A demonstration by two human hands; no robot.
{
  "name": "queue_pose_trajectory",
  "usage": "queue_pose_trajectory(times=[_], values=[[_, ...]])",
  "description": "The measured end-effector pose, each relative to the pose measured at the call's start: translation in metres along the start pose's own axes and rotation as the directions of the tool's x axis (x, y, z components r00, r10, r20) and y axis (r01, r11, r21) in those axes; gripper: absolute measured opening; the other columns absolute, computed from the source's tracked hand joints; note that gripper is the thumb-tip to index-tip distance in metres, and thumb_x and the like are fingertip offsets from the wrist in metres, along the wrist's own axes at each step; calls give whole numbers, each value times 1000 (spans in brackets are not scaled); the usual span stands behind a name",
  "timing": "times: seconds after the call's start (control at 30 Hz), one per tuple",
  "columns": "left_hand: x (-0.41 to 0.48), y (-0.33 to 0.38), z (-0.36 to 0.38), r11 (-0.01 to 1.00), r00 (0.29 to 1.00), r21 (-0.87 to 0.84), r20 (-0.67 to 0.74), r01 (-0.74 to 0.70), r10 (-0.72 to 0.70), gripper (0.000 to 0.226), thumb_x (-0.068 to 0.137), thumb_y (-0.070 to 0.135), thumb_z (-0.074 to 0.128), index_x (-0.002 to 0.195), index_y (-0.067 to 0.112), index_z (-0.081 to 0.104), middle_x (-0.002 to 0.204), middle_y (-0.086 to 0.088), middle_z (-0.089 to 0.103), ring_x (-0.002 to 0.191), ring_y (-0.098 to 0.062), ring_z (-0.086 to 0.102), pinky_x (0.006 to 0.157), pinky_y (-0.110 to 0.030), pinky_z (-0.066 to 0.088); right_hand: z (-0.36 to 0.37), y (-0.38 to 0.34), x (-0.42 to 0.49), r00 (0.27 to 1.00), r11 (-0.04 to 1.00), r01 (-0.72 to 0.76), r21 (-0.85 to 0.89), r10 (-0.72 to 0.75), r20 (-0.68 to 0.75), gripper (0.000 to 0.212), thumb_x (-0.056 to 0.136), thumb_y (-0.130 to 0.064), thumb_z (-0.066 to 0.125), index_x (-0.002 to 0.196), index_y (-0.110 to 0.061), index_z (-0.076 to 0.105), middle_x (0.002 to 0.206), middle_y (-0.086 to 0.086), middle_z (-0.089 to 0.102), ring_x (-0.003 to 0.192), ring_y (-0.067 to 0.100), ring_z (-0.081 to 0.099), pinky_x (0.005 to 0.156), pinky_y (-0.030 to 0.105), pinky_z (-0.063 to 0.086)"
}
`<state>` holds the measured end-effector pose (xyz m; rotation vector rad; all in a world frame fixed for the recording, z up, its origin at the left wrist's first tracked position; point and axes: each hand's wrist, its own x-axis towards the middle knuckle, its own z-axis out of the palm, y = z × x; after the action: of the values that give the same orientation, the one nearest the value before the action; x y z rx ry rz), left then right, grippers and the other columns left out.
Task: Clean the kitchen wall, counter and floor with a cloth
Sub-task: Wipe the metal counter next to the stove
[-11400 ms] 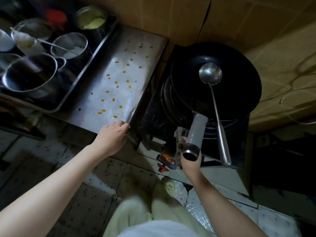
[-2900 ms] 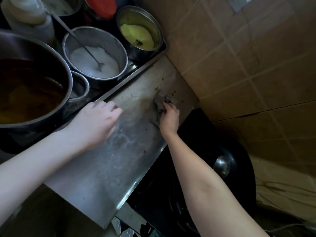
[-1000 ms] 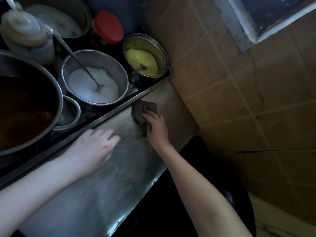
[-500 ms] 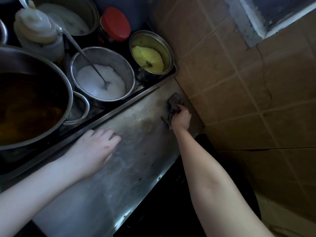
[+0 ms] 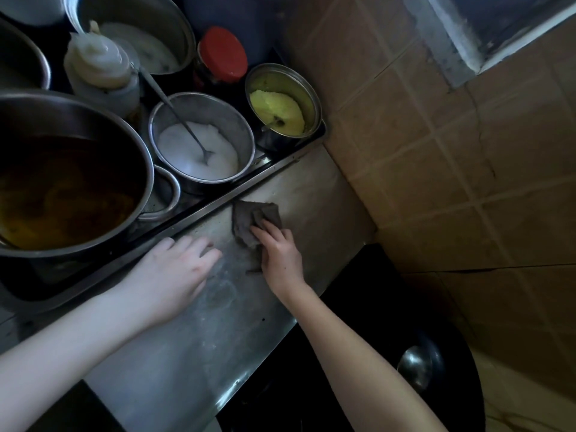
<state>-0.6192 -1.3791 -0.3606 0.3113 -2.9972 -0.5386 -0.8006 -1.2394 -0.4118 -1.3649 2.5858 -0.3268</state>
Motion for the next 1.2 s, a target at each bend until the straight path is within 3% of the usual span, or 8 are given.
queue_pose_trajectory(times=[0.13, 0.33, 0.5, 0.6, 0.77, 0.9, 1.07, 1.2], values=[[1, -3, 1, 1000, 1000, -1, -11, 10, -10, 41, 52, 13, 87, 89, 8, 71, 88, -11, 69, 73, -30, 68, 56, -36, 55, -11, 19, 12, 1000, 999, 17, 33, -18, 15, 42, 86, 1, 53, 123, -17, 61, 137, 5, 53, 116, 31, 48, 80, 42, 52], [0, -6, 6, 1000, 1000, 2, -8, 27, -27, 37, 55, 13, 86, 89, 8, 70, 90, -10, 69, 76, -30, 68, 58, -37, 55, -29, 59, 61, 920, 930, -362, 67, 368, -136, 46, 88, 0, 42, 128, -19, 57, 139, 3, 50, 127, 28, 40, 104, 33, 32], [0, -7, 6, 999, 999, -5, -14, 32, -32, 39, 54, 13, 87, 89, 9, 71, 91, -10, 69, 78, -30, 69, 59, -37, 56, -42, 77, 103, 774, 799, -569, 194, 600, -200, 42, 90, -5, 41, 124, -21, 60, 129, 13, 55, 122, 32, 43, 96, 38, 41], [-2, -8, 4, 999, 999, -2, -15, 39, -39, 39, 55, 13, 86, 90, 8, 71, 92, -11, 69, 77, -30, 68, 60, -39, 56, -40, 72, 113, 747, 768, -618, 166, 640, -181, 42, 91, -5, 40, 122, -25, 60, 128, 14, 53, 124, 34, 40, 93, 41, 42], [-9, -10, -1, 999, 999, 13, -5, 34, -34, 37, 55, 12, 86, 88, 8, 71, 92, -11, 69, 76, -30, 68, 58, -38, 55, -27, 47, 89, 877, 884, -467, -5, 463, -127, 48, 89, -8, 42, 130, -30, 52, 142, 0, 46, 129, 28, 34, 98, 40, 39], [-15, -11, -6, 999, 1000, 31, 0, 29, -29, 37, 57, 12, 85, 90, 7, 71, 93, -12, 69, 76, -30, 68, 58, -37, 55, -8, 10, 44, 960, 967, -253, -5, 251, -121, 42, 90, -7, 46, 127, -23, 58, 142, 0, 49, 123, 28, 42, 95, 36, 40], [-28, -13, -18, 998, 999, 48, -5, 45, -45, 37, 57, 12, 85, 90, 6, 71, 93, -12, 70, 76, -30, 69, 55, -35, 54, 11, -29, -15, 989, 995, 23, -96, -37, -143, 39, 70, 2, 72, 106, -11, 71, 116, 11, 67, 92, 33, 63, 79, 37, 51], [-41, -16, -23, 997, 999, 65, -5, 52, -52, 36, 62, 12, 83, 95, 6, 71, 97, -13, 69, 79, -31, 68, 57, -35, 52, 1, -16, -17, 978, 964, 158, -212, -182, -101, 43, 67, 0, 75, 107, -14, 71, 115, 9, 68, 89, 31, 64, 75, 37, 53]])
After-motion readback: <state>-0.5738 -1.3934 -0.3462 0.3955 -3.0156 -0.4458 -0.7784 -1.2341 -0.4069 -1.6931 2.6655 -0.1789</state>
